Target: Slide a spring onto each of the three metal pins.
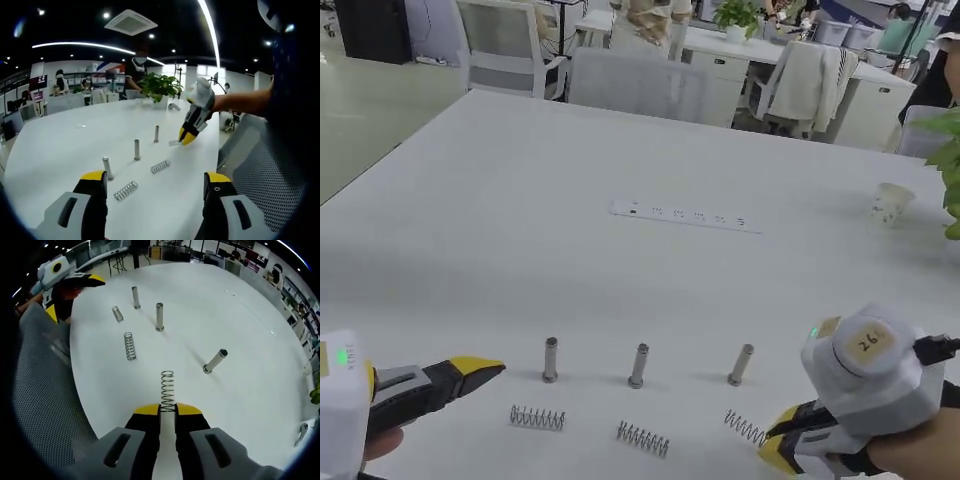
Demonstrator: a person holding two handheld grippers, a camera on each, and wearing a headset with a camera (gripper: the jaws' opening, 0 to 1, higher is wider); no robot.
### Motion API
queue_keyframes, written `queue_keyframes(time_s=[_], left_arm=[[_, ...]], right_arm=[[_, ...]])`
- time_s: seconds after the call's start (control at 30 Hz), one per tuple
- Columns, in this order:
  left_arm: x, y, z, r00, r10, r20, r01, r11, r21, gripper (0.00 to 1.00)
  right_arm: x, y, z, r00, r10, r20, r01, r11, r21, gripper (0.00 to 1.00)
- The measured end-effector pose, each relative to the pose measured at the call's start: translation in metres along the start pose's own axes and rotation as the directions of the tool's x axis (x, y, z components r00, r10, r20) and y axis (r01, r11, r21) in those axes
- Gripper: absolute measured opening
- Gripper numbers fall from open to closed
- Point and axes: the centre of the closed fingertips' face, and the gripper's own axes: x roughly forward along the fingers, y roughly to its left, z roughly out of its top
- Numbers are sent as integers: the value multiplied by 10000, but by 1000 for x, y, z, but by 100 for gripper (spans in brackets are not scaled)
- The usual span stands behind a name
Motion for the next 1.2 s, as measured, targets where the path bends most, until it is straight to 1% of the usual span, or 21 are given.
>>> queue_keyframes(time_s=[0.07,0.13,0.27,0.47,0.63,0.83,0.87,1.0,1.2], left_arm=[[1,0,0,10000,-11,0,11,10000,4,74],[1,2,1,10000,24,60,-24,10000,-20,72],[1,5,1,9999,76,103,-76,10000,-55,68],[3,7,0,10000,68,70,-68,10000,-64,64],[7,6,3,10000,-44,53,44,10000,49,59],[12,4,8,9997,-252,40,252,9995,207,56],[13,4,8,9996,-286,38,285,9993,232,55],[16,2,12,9990,-433,74,431,9986,304,52],[22,-2,16,9977,-664,108,659,9970,410,48]], right_arm=[[-1,2,2,10000,-11,-4,11,10000,-76,8],[-4,4,8,9999,4,112,-2,9999,-154,8],[-9,13,19,9992,231,331,-220,9992,-341,8],[-12,24,34,9973,538,499,-497,9956,-792,8],[-12,39,50,9948,884,513,-796,9849,-1536,8],[-13,49,67,9925,1065,608,-919,9743,-2056,8],[-13,50,70,9921,1089,620,-927,9707,-2215,8],[-15,58,79,9902,1245,628,-1046,9610,-2559,8],[-16,70,93,9853,1519,778,-1237,9499,-2871,8]])
